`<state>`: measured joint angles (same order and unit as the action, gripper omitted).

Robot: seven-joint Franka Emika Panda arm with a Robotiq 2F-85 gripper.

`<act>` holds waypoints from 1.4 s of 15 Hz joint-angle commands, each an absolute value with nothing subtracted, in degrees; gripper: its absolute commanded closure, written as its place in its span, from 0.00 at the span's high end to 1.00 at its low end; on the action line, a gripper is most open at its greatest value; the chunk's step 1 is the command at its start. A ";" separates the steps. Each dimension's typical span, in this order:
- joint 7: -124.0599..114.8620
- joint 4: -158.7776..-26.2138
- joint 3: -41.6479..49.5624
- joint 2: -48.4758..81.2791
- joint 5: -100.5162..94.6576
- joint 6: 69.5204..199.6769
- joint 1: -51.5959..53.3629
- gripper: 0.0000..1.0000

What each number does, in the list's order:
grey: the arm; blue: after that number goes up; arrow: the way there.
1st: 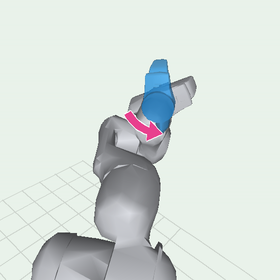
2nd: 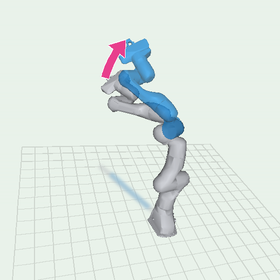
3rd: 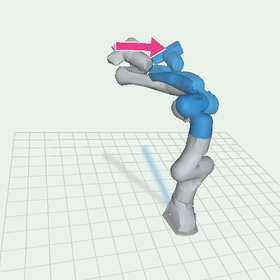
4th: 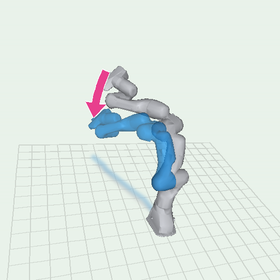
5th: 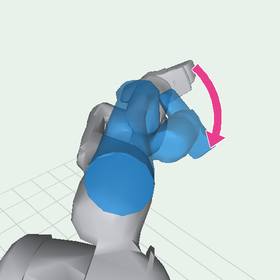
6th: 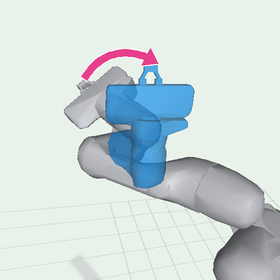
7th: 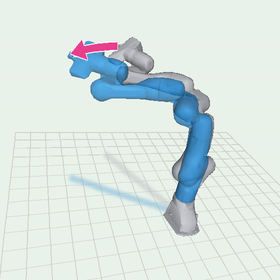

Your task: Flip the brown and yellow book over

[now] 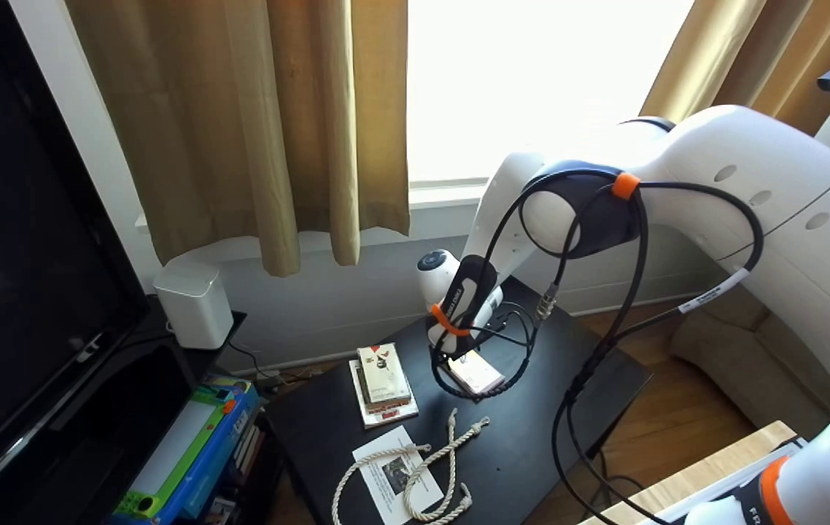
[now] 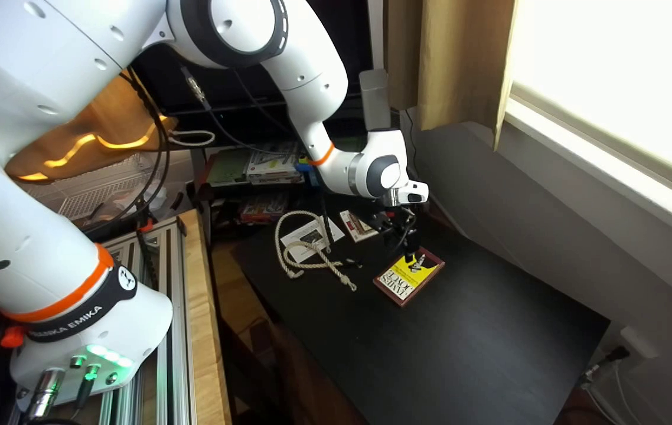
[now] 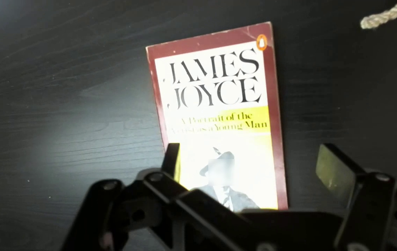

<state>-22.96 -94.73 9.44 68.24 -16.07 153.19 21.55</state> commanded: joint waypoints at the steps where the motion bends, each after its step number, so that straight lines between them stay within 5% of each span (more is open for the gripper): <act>1: -19.02 -88.06 8.76 73.52 -14.28 151.00 20.34 1.00; 9: -14.95 -79.66 7.55 80.24 -13.78 150.35 18.79 1.00; 11: -14.29 -78.19 7.34 81.34 -13.54 149.83 18.58 0.72; 13: -13.86 -76.85 7.07 82.10 -13.28 149.08 18.45 0.56; 21: -13.21 -73.99 6.39 82.45 -13.44 145.71 18.14 0.03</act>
